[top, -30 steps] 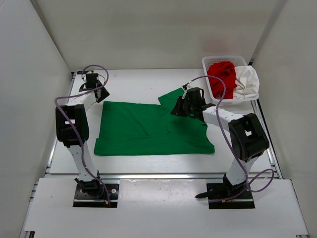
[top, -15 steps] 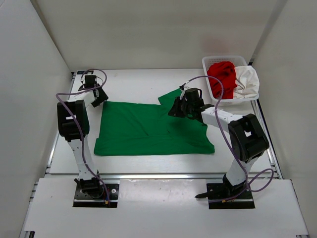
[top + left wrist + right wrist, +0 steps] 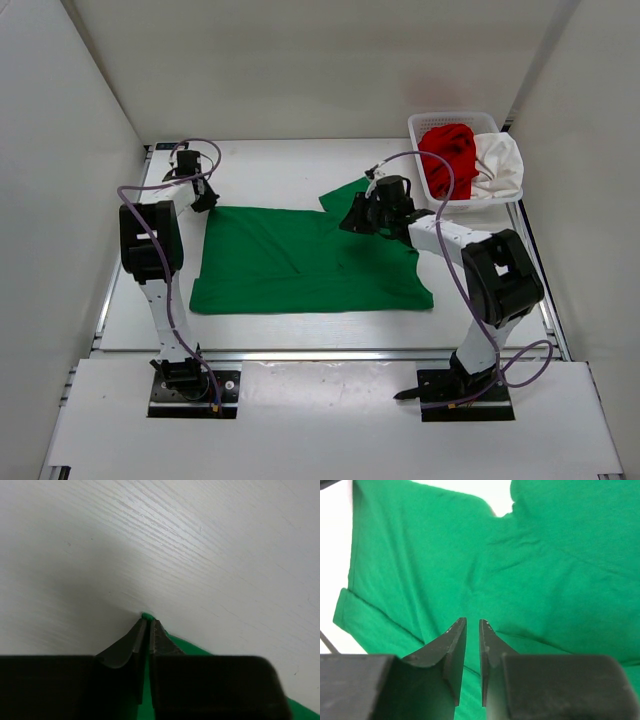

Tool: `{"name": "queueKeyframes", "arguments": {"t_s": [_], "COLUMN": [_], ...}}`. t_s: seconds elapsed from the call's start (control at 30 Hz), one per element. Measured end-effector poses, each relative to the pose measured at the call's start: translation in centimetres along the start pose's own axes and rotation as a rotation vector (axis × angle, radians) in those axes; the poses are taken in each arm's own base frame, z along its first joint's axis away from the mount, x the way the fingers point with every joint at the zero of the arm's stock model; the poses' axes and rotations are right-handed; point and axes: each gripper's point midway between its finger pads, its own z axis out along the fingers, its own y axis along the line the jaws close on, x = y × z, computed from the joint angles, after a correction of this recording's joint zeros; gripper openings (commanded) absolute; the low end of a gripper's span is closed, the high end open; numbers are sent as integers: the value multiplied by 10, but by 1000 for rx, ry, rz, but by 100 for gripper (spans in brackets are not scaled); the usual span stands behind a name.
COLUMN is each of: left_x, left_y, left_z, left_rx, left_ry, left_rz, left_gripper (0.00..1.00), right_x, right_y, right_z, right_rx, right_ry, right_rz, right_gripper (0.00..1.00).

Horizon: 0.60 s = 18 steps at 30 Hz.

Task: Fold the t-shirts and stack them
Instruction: Grap the side of the flattened tshirt furthest away from the robot with both arms

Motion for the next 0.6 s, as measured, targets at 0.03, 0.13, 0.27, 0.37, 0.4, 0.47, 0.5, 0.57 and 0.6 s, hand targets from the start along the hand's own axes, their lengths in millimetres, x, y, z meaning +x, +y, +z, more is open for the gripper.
{"name": "queueKeyframes", "arguments": {"t_s": [0.03, 0.13, 0.27, 0.37, 0.4, 0.47, 0.5, 0.57, 0.6], "left_x": [0, -1, -2, -1, 0, 1, 1, 2, 2], "left_y": [0, 0, 1, 2, 3, 3, 3, 2, 2], "left_z": [0, 0, 1, 0, -1, -2, -2, -2, -2], "left_rx": [-1, -7, -9, -5, -4, -3, 0, 4, 6], "left_ry": [-1, -7, -23, -33, -35, -37, -37, -39, -39], "left_rz": [-2, -7, -12, -17, -21, -27, -30, -32, -34], "left_gripper": [9, 2, 0, 0, 0, 0, 0, 0, 0], "right_x": [-2, -11, -34, -59, -71, -92, -105, -127, -139], "right_y": [-2, -18, -53, -81, -91, -104, -111, -120, -124], "right_z": [-1, -2, 8, 21, 26, 36, 42, 56, 65], "right_rx": [5, 45, 140, 233, 270, 323, 349, 390, 409], "right_ry": [-5, -30, -59, -78, -86, -101, -109, -118, -121], "right_rz": [3, 14, 29, 23, 16, -3, -14, -38, -53], "right_gripper": [16, 17, 23, 28, 31, 33, 36, 37, 37]}}
